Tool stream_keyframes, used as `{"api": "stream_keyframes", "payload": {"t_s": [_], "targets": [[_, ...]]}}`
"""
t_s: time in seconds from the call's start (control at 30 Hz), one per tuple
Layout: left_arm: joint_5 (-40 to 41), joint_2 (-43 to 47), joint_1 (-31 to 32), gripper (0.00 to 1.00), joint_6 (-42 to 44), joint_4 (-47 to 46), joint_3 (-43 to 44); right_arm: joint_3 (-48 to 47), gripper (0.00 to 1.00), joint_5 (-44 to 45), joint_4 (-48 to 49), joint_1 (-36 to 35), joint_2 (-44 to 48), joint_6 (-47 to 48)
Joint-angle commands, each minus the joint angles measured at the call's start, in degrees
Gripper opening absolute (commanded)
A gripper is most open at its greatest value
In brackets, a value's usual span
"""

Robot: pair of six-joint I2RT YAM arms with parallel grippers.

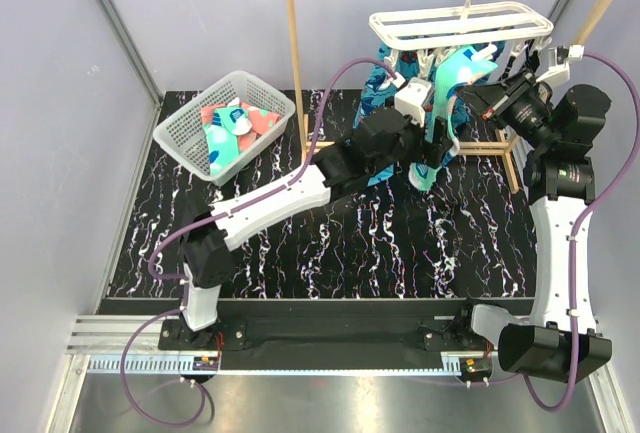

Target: Remove the socks clipped to the hanger

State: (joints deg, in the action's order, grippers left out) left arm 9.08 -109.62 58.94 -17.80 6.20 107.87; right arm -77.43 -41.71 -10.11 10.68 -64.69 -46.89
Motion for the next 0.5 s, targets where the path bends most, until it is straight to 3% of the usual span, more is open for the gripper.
{"api": "stream_keyframes", "payload": {"t_s": [0.0,0.13,0.27,0.47], "targets": [[3.14,-1.2,0.39,0.85,0.58,-5.66,4.36,0.52,0.0,-1.88,4.31,-0.48,1.58,-2.41],[2.0,-2.08,0.56,0.84,0.93,-8.04,4.45,1.14,0.0,-1.44,4.13,-0.57,1.58,-3.82],[-0.72,-2.0,0.65,0.75,1.72,-9.27,4.19,2.28,0.0,-0.39,4.05,-0.74,2.02,-3.64],[1.8,0.81,3.11,0.84,4.79,-12.07,0.32,3.07,0.0,0.32,3.78,-0.66,2.28,-3.47]]}}
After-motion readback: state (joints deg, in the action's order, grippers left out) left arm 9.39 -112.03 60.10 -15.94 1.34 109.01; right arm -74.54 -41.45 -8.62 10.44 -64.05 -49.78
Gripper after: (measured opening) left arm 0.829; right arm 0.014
